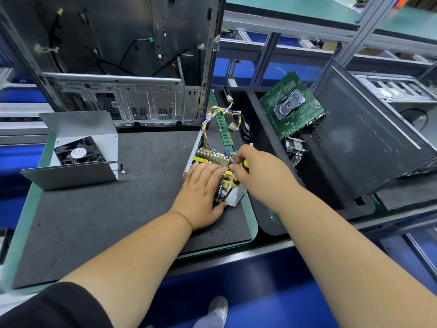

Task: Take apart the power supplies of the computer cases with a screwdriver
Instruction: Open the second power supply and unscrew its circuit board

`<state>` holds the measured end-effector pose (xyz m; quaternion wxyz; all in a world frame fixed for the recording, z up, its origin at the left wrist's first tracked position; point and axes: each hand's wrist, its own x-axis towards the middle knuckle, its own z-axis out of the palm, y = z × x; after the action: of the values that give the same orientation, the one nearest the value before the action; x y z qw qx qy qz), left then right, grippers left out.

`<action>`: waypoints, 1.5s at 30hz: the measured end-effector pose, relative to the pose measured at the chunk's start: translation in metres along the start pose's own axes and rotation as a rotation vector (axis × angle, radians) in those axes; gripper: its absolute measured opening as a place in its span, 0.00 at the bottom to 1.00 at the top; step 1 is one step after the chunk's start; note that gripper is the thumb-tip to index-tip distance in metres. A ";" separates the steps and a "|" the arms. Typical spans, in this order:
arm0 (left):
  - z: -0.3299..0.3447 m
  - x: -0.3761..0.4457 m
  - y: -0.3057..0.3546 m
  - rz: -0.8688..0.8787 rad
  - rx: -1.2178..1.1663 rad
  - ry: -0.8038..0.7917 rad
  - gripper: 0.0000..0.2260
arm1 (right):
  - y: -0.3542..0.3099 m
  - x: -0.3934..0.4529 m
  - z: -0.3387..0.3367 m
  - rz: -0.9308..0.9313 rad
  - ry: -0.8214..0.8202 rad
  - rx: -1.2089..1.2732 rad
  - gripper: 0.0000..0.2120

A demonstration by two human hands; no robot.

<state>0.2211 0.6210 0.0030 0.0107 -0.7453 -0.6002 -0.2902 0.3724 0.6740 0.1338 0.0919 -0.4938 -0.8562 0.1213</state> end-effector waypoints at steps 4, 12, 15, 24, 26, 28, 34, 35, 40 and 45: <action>-0.001 0.001 0.000 -0.007 0.005 -0.009 0.37 | 0.000 -0.001 -0.002 -0.012 -0.003 0.124 0.08; 0.000 0.000 0.000 0.004 -0.002 0.002 0.38 | 0.001 -0.003 -0.001 -0.052 0.007 -0.042 0.13; -0.001 0.001 0.000 -0.004 0.004 -0.004 0.38 | 0.001 -0.001 -0.001 -0.025 -0.006 0.045 0.08; -0.001 0.000 0.001 -0.005 0.007 0.002 0.37 | -0.001 -0.006 0.001 -0.025 0.036 -0.024 0.10; -0.001 0.000 0.001 -0.003 0.006 0.002 0.37 | -0.001 -0.005 0.001 -0.023 0.049 -0.097 0.14; -0.001 0.000 0.000 -0.013 0.002 -0.007 0.37 | -0.001 -0.004 0.001 -0.020 0.033 -0.060 0.12; -0.002 0.000 0.000 -0.009 0.016 -0.007 0.37 | -0.004 -0.005 -0.004 -0.025 -0.014 0.145 0.10; -0.001 0.000 -0.001 -0.011 0.016 -0.008 0.37 | -0.004 -0.005 -0.003 -0.022 -0.033 0.148 0.11; 0.000 0.000 0.000 0.004 -0.003 0.003 0.38 | -0.003 -0.008 -0.003 -0.048 0.020 -0.056 0.11; -0.001 0.001 0.001 -0.008 0.004 -0.008 0.37 | -0.002 -0.004 -0.003 -0.023 -0.019 0.005 0.08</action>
<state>0.2211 0.6210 0.0047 0.0087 -0.7441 -0.6038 -0.2858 0.3741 0.6701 0.1374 0.0864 -0.4824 -0.8623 0.1271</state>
